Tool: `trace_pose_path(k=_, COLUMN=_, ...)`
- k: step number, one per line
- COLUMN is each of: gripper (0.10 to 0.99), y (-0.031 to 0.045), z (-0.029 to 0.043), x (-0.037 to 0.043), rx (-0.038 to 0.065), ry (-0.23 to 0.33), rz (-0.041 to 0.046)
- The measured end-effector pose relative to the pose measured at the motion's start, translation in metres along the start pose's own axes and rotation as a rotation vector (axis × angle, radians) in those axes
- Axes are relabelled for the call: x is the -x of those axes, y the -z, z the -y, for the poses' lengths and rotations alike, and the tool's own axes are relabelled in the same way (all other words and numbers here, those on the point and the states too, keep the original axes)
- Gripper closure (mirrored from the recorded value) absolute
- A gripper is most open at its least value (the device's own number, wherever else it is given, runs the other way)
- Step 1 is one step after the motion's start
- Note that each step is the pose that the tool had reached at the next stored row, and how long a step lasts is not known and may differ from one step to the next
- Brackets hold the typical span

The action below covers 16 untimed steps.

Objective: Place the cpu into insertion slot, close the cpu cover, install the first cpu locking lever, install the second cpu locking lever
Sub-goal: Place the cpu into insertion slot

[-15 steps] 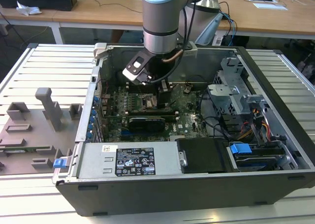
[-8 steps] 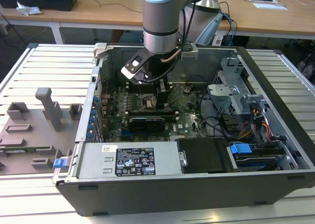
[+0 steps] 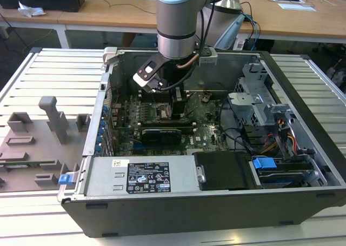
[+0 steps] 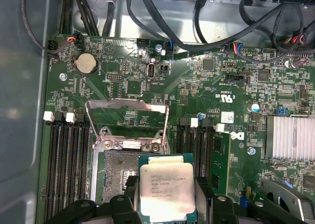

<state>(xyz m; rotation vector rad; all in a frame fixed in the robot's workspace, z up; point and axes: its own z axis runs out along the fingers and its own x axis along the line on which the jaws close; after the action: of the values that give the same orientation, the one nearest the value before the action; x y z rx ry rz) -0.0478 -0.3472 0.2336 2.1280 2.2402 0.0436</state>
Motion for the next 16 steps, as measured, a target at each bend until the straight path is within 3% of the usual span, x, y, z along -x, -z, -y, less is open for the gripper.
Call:
trace_pose_path(k=12, gripper=0.545, y=0.0, z=0.0, x=0.0, rx=0.0, ry=-0.001, rz=0.0008)
trace_pose_path(k=14, gripper=0.545, y=0.0, z=0.0, x=0.0, rx=-0.001, ry=-0.049, rz=0.0035)
trace_pose_path(k=16, gripper=0.545, y=0.0, z=0.0, x=0.0, rx=-0.001, ry=-0.057, rz=0.0041)
